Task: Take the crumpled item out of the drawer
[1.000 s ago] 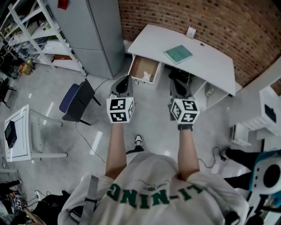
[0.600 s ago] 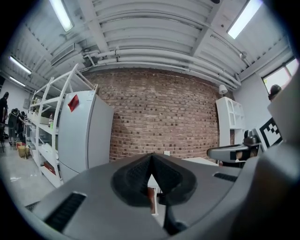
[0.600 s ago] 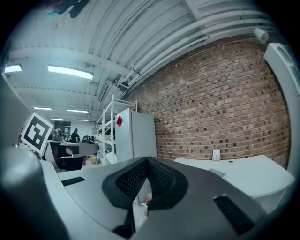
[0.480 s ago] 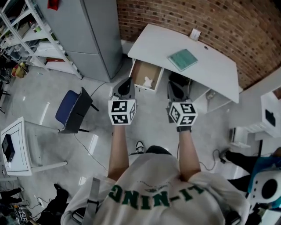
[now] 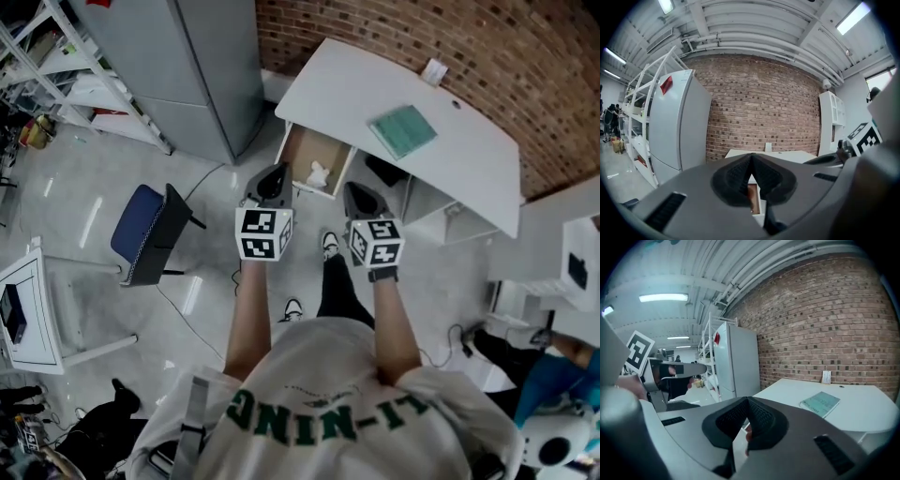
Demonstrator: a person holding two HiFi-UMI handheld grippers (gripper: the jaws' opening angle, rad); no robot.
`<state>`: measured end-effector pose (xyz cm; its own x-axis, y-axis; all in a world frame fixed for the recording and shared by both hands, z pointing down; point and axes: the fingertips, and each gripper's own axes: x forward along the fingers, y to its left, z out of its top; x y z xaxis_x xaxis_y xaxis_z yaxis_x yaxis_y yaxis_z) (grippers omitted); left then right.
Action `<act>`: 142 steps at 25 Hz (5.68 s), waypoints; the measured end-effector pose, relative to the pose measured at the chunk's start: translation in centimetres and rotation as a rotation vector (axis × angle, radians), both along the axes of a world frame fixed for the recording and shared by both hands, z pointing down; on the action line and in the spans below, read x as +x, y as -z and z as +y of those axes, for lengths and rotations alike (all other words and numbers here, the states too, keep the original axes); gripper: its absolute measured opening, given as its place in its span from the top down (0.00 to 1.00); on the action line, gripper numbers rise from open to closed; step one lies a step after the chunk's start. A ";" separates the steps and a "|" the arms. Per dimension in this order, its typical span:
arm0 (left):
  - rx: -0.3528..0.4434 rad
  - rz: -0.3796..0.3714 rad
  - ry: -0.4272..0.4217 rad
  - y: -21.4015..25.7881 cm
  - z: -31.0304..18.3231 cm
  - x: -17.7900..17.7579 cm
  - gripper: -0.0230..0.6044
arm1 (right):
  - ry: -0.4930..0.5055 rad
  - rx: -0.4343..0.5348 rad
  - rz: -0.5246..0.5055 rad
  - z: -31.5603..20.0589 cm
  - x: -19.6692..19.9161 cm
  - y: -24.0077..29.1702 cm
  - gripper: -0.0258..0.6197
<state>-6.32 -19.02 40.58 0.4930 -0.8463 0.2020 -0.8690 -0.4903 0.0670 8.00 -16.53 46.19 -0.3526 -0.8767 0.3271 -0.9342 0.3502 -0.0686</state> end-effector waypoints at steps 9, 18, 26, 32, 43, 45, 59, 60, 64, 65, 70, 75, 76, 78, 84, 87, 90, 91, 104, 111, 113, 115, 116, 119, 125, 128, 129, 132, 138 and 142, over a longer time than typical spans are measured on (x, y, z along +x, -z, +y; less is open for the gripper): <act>-0.152 0.015 0.007 -7.2 -7.7 3.2 0.97 | 0.041 -0.176 -0.046 -8.3 1.9 -8.2 0.97; -0.269 0.000 -0.005 -13.8 -15.5 4.5 0.97 | 0.113 -0.326 0.029 -16.9 2.6 -16.2 0.96; -0.348 -0.035 0.055 -20.1 -20.1 4.6 0.97 | 0.195 -0.453 0.098 -22.0 2.4 -24.4 0.89; -0.388 -0.030 0.043 -24.6 -21.9 5.1 0.97 | 0.240 -0.527 0.148 -24.1 0.8 -30.1 0.81; -0.422 0.029 0.066 -31.5 -25.1 4.3 0.97 | 0.260 -0.600 0.245 -27.6 -0.7 -40.0 0.74; -0.423 0.033 0.067 -32.5 -25.5 4.0 0.97 | 0.257 -0.607 0.255 -28.2 -0.7 -41.6 0.74; -0.471 0.045 0.099 -37.2 -25.8 1.1 0.97 | 0.225 -0.679 0.420 -31.0 -0.5 -49.5 0.71; -0.476 0.043 0.098 -37.5 -25.7 1.0 0.97 | 0.233 -0.693 0.423 -30.9 -0.6 -50.0 0.71; -0.479 0.050 0.109 -38.2 -25.8 0.6 0.97 | 0.243 -0.755 0.427 -30.5 -0.8 -51.8 0.71; -0.486 0.052 0.110 -38.3 -25.7 0.6 0.97 | 0.237 -0.765 0.435 -30.5 -0.6 -52.1 0.71; -0.495 0.055 0.114 -38.3 -25.7 0.4 0.97 | 0.200 -0.779 0.441 -30.8 0.2 -51.7 0.91; -0.496 0.054 0.120 -37.3 -25.3 0.4 0.97 | 0.197 -0.780 0.443 -30.0 0.7 -49.9 0.95; -0.497 0.052 0.124 -37.0 -25.2 0.3 0.97 | 0.196 -0.774 0.442 -29.9 0.7 -49.3 0.95; -0.496 0.051 0.131 -36.3 -25.1 0.1 0.97 | 0.186 -0.760 0.441 -29.8 0.7 -47.9 0.95; -0.493 0.065 0.130 -32.9 -23.6 0.6 0.97 | 0.161 -0.712 0.434 -27.7 1.8 -42.7 0.95; -0.476 0.058 0.141 -31.0 -22.7 0.1 0.97 | 0.147 -0.680 0.407 -26.4 1.7 -39.9 0.95; -0.452 0.061 0.145 -28.6 -21.7 -0.1 0.97 | 0.108 -0.643 0.367 -25.4 2.1 -36.5 0.95; -0.446 0.063 0.143 -27.8 -21.3 -0.1 0.97 | 0.090 -0.630 0.353 -25.1 2.4 -35.3 0.95; -0.332 0.030 0.100 -15.7 -15.8 0.5 0.97 | -0.078 -0.334 0.151 -19.9 4.4 -16.4 0.95; -0.247 0.012 0.085 -9.9 -12.3 1.9 0.97 | -0.136 -0.192 0.104 -14.7 6.1 -8.9 0.96; -0.210 0.011 0.084 -8.0 -11.2 2.3 0.97 | -0.159 -0.146 0.092 -13.4 6.6 -6.6 0.95; -0.170 0.009 0.075 -6.1 -10.4 2.7 0.97 | -0.184 -0.102 0.083 -12.2 7.2 -4.4 0.95; -0.153 0.007 0.072 -5.2 -9.9 2.9 0.97 | -0.194 -0.082 0.079 -11.7 7.4 -3.5 0.95; -0.113 0.003 0.066 -3.0 -8.3 3.2 0.97 | -0.223 -0.022 0.073 -9.9 8.3 -1.0 0.95; 0.000 0.029 0.039 2.2 -5.3 3.4 0.97 | -0.256 0.116 0.037 -6.4 8.0 5.6 0.96; 0.062 0.006 0.031 4.0 -3.9 3.2 0.97 | -0.253 0.175 0.028 -4.7 7.3 8.0 0.95; 0.081 -0.003 0.027 4.5 -3.5 3.2 0.97 | -0.252 0.192 0.025 -4.2 7.2 8.6 0.96; 0.125 -0.022 0.017 5.8 -2.4 3.2 0.97 | -0.256 0.217 0.018 -2.9 6.9 9.7 0.95; 0.152 -0.009 0.022 6.6 -1.5 2.5 0.97 | -0.269 0.239 0.013 -2.1 6.6 10.5 0.96; 0.144 0.013 0.025 6.6 -1.5 2.4 0.97 | -0.270 0.238 0.005 -2.0 6.4 10.5 0.96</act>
<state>-3.94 -20.51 34.01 0.4730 -0.8782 0.0713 -0.8807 -0.4736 0.0093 14.41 -18.56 35.65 -0.0964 -0.9899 0.1039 -0.9953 0.0959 -0.0097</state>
